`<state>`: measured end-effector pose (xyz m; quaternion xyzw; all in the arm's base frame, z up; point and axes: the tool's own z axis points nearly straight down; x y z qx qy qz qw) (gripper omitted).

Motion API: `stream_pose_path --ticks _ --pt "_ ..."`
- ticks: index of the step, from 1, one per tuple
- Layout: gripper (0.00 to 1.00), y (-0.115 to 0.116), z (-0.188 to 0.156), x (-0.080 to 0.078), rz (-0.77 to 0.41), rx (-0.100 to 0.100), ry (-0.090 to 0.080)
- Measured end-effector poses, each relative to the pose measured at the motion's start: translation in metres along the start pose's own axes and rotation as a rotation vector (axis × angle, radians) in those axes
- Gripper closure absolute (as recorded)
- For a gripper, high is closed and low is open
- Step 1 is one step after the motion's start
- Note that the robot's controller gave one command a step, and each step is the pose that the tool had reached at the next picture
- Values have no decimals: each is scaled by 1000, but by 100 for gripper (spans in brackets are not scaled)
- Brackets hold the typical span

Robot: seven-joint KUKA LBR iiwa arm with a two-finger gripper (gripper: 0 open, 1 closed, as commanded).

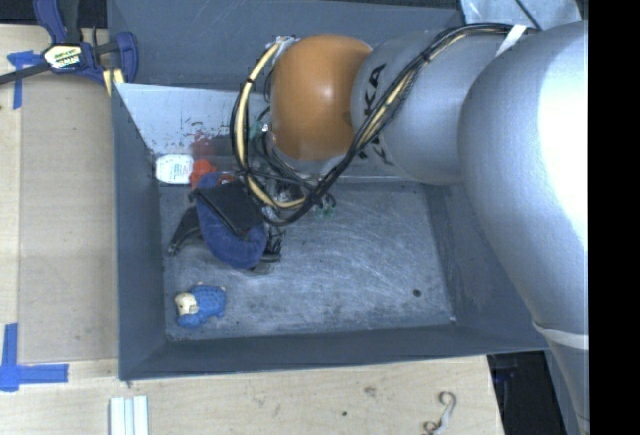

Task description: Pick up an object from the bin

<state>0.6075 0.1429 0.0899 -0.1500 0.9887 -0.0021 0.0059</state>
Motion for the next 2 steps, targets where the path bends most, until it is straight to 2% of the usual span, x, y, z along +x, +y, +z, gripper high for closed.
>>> stream_pose_path --ticks 1,2 --pt "100 -58 -54 28 -11 -2 2" --pt "100 -80 21 87 -50 -4 8"
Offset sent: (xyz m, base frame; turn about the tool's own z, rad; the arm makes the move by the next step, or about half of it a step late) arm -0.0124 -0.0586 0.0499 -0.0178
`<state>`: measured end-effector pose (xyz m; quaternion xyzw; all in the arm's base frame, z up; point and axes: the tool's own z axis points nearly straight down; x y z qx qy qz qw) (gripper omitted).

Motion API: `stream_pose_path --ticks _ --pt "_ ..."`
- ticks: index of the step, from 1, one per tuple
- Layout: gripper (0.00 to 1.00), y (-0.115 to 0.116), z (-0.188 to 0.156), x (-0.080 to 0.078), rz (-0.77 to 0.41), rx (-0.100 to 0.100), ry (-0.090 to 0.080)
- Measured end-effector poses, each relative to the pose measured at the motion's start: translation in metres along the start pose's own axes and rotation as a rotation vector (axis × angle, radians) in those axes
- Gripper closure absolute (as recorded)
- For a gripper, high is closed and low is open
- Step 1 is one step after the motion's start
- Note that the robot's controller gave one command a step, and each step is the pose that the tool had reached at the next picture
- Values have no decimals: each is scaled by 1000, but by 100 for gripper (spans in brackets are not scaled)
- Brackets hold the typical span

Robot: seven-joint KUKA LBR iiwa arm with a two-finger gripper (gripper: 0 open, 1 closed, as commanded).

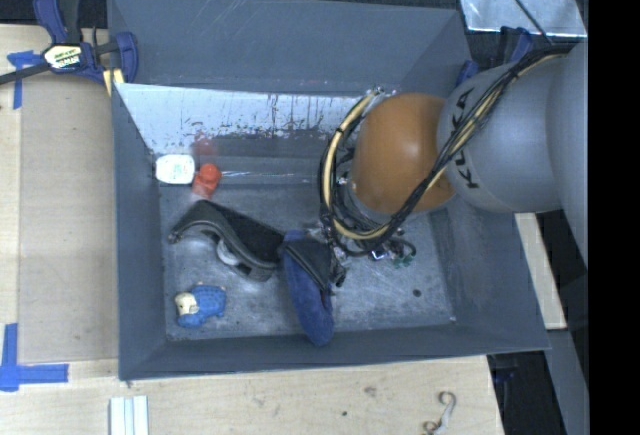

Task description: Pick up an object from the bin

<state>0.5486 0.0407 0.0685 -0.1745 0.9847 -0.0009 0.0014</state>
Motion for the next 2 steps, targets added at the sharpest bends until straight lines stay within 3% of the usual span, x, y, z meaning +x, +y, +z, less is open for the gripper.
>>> stream_pose_path --ticks 1,2 --pt "100 17 -73 -4 -20 0 -8" --pt "100 12 -193 -20 11 2 -11"
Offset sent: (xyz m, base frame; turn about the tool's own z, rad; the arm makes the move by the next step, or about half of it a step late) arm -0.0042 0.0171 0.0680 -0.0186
